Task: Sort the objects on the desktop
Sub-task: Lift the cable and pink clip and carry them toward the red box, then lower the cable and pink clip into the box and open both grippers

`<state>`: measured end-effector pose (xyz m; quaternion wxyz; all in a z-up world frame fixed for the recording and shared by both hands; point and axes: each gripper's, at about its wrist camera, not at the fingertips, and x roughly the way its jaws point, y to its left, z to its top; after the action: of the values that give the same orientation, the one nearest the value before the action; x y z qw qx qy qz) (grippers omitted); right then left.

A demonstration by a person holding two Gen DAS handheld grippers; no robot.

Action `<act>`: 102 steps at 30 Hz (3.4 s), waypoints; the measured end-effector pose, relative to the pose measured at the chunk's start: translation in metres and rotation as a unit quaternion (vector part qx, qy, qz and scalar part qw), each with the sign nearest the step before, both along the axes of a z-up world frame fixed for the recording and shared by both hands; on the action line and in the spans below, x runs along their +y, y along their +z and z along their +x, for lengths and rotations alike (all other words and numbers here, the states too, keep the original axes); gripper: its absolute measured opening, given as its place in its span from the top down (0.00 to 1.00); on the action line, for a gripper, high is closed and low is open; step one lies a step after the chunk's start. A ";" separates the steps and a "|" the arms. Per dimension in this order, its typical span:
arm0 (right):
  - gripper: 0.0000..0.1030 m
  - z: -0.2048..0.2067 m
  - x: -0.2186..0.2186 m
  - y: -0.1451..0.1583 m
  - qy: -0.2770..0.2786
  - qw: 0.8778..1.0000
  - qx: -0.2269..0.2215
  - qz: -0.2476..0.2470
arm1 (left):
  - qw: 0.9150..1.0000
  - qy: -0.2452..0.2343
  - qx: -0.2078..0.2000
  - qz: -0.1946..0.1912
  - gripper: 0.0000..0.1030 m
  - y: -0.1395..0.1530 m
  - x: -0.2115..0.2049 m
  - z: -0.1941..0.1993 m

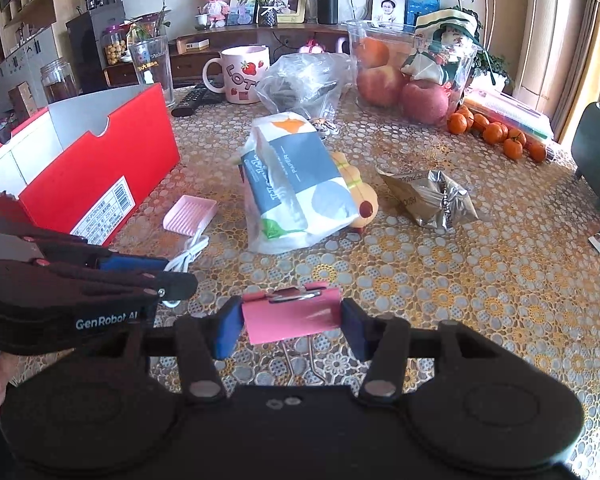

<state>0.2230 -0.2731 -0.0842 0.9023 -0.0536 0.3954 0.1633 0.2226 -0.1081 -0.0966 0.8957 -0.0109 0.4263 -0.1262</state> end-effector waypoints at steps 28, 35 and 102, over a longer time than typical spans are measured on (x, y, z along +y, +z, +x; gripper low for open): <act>0.49 -0.057 0.054 0.089 0.070 0.995 -0.064 -0.003 | 0.998 -0.028 -0.043 -0.022 0.81 0.096 0.075 -0.071; 0.49 -0.062 0.088 0.106 0.100 0.992 -0.076 0.003 | 0.998 -0.015 -0.053 -0.017 0.81 0.111 0.110 -0.077; 0.36 0.056 0.271 0.046 0.166 0.985 0.011 -0.044 | 0.993 0.046 0.062 0.086 0.81 0.044 0.265 0.054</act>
<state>0.2793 -0.0016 -0.0386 0.8551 -0.1566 0.3975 0.2938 0.2770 0.1573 -0.0525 0.8702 0.0384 0.4889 -0.0472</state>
